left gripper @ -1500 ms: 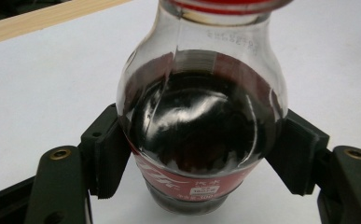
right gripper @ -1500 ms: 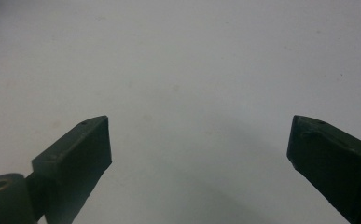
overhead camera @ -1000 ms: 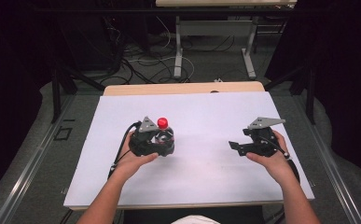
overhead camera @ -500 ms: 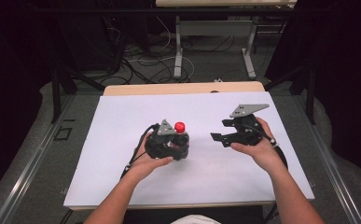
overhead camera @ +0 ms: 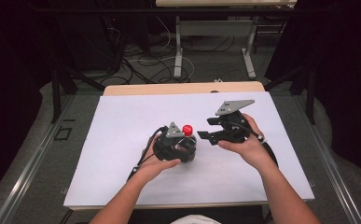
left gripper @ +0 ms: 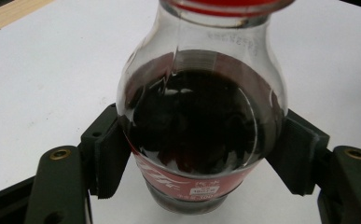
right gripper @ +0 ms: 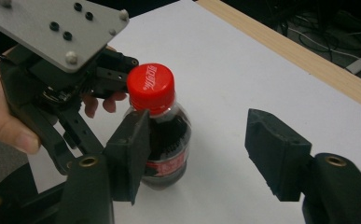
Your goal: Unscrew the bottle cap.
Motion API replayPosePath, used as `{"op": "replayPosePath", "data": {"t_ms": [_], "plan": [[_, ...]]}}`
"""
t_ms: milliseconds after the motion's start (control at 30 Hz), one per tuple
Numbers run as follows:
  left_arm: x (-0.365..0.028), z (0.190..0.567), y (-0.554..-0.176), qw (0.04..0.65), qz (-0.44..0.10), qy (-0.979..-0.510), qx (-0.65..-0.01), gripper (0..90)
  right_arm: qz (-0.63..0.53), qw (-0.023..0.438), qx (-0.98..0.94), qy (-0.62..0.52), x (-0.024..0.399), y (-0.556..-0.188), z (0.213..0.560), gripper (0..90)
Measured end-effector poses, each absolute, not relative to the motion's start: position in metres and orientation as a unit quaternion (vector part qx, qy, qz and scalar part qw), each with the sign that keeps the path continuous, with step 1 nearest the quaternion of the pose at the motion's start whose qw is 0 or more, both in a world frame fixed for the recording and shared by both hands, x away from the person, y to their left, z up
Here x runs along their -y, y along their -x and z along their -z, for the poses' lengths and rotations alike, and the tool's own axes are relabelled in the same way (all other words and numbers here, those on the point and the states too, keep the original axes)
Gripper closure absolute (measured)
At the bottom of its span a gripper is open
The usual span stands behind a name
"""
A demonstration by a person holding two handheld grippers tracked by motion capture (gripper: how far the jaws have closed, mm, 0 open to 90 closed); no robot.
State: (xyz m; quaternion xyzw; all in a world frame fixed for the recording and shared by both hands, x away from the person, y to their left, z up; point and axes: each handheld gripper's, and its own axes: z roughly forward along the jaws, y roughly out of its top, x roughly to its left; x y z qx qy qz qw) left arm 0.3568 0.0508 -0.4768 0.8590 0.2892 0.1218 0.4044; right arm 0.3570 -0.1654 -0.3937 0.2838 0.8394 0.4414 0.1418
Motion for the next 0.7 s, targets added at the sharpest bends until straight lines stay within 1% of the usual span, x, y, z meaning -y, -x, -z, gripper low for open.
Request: {"op": "replayPosePath", "data": {"t_ms": [100, 333, 567, 700], "plan": [[-0.049, 0.478, -0.355, 0.403, -0.118, -0.861, -0.288, 30.0, -0.447, 0.134, -0.835, -0.290, 0.162, -0.356, 0.393, 45.3], [-0.045, 0.482, -0.353, 0.401, -0.117, -0.864, -0.283, 30.0, -0.450, 0.127, -0.836, -0.286, 0.154, -0.355, 0.396, 49.6], [-0.044, 0.483, -0.351, 0.391, -0.107, -0.872, -0.274, 30.0, -0.447, 0.120, -0.839, -0.284, 0.145, -0.354, 0.399, 52.1], [-0.041, 0.484, -0.348, 0.401, -0.111, -0.866, -0.276, 30.0, -0.446, 0.117, -0.841, -0.285, 0.139, -0.354, 0.401, 53.1]]}}
